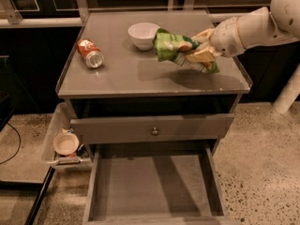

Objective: Place green rice chip bag into middle drawer

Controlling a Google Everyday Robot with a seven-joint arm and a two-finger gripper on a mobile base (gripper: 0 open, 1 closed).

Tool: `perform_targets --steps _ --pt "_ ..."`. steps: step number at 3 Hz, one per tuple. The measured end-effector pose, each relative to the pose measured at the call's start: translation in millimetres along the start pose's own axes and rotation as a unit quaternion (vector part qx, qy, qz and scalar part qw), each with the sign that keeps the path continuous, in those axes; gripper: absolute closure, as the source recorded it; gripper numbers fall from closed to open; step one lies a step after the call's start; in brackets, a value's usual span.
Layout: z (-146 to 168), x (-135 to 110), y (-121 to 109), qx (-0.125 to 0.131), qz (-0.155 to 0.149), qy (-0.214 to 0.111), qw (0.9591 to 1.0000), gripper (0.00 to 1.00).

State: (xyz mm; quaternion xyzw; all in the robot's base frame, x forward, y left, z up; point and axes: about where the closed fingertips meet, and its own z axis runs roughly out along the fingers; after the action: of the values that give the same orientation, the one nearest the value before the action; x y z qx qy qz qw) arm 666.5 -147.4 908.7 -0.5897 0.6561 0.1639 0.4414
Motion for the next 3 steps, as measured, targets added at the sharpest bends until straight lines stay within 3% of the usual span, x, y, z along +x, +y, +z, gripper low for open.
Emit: perform_targets --steps 2,3 --pt "-51 7 64 -0.011 -0.048 0.024 0.9985 1.00" --pt "-76 30 112 -0.010 -0.044 0.030 0.9985 1.00"
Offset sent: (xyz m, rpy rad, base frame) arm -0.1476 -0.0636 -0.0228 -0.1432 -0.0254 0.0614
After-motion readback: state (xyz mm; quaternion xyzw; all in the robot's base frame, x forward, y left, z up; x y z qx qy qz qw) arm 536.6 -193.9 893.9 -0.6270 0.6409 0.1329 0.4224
